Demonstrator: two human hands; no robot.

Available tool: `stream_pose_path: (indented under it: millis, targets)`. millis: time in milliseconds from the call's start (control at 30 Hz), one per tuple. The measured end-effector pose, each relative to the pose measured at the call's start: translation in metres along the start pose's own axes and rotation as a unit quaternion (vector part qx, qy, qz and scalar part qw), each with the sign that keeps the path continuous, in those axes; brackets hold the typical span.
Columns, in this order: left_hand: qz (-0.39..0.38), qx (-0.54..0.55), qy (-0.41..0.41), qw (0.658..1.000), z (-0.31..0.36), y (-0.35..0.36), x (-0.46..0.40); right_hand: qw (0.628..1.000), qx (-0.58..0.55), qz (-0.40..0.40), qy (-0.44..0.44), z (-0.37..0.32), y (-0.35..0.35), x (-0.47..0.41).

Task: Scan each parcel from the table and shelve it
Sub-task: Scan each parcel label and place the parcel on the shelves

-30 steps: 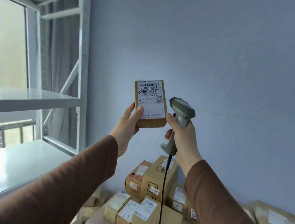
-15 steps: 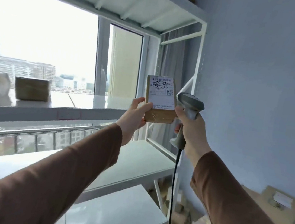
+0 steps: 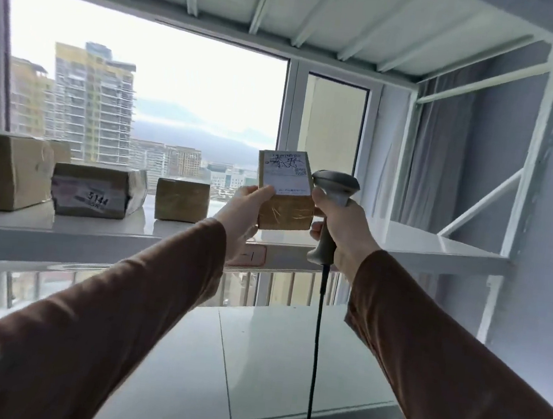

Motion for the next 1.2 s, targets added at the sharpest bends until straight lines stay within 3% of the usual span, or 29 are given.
stream_pose_path:
  millis: [533, 600, 800, 1000, 1200]
  targets:
    - [0.097, -0.05, -0.057, 0.992, -0.024, -0.059, -0.132, 0.982, 0.076, -0.081, 0.154, 0.064, 0.088, -0.148]
    - [0.116, -0.071, -0.044, 0.99, -0.028, -0.068, -0.143, 0.979, 0.09, -0.089, 0.162, 0.067, 0.095, -0.155]
    - [0.08, -0.127, -0.06, 0.987, -0.039, -0.079, -0.176, 0.968, 0.138, -0.11, 0.177, 0.069, 0.112, -0.164]
    - [0.135, -0.203, -0.045, 0.969, -0.036, -0.095, -0.19, 0.96, 0.185, -0.12, 0.173, 0.072, 0.124, -0.172]
    - [0.145, -0.187, -0.041, 0.971, -0.037, -0.098, -0.195, 0.959, 0.192, -0.118, 0.171, 0.073, 0.13, -0.176]
Point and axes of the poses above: each hand's wrist, its own x-axis away from the middle knuckle, its own y-axis out of the palm, z = x × y, the point moved 9 cm from there along -x, towards the middle knuckle, and after that the axes turned 5 degrees about x, right-handed, at the moved point
